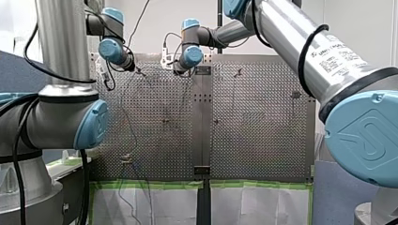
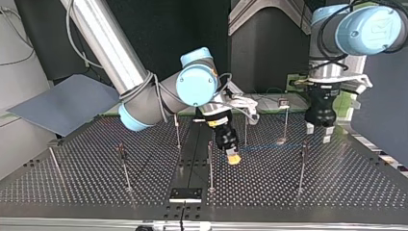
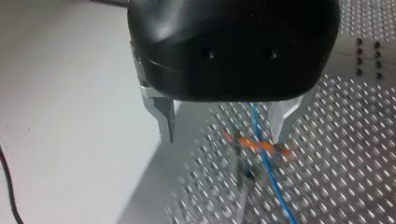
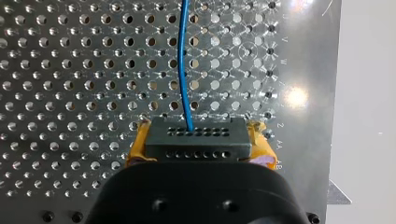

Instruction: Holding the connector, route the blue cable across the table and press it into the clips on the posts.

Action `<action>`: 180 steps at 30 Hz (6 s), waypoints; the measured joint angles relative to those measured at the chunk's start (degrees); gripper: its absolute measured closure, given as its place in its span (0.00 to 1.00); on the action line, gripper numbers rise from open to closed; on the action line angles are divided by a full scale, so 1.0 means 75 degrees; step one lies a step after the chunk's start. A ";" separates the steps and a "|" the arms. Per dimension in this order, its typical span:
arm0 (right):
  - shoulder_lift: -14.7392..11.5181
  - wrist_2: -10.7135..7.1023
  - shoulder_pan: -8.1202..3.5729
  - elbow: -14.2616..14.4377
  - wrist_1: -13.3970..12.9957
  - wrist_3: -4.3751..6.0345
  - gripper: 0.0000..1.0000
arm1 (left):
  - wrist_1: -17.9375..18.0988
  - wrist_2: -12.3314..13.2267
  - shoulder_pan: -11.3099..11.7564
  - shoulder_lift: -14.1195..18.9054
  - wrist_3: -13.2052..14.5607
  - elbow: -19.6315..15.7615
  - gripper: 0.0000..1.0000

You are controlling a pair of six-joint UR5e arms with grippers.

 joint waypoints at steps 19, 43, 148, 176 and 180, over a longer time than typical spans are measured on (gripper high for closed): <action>0.0002 -0.0043 -0.0005 0.0003 -0.0006 0.0031 1.00 | 0.0293 0.0604 -0.0473 -0.0507 0.0373 0.0283 0.00; 0.0018 -0.0052 -0.0002 0.0002 -0.0011 0.0035 1.00 | 0.0938 0.0670 -0.0798 -0.1541 0.0079 0.1102 0.00; -0.0455 -0.0111 0.0161 0.3676 -0.0729 0.0055 1.00 | 0.2969 -0.1947 -0.1998 -0.3053 0.0928 -0.1640 1.00; -0.0134 -0.0941 -0.0175 0.4340 -0.1503 0.0097 1.00 | 0.4479 -0.1124 -0.1870 -0.4145 0.0237 -0.1624 1.00; -0.0110 -0.1012 -0.0270 0.4322 -0.1538 0.0086 1.00 | 0.4506 -0.1051 -0.1827 -0.4147 0.0212 -0.1533 1.00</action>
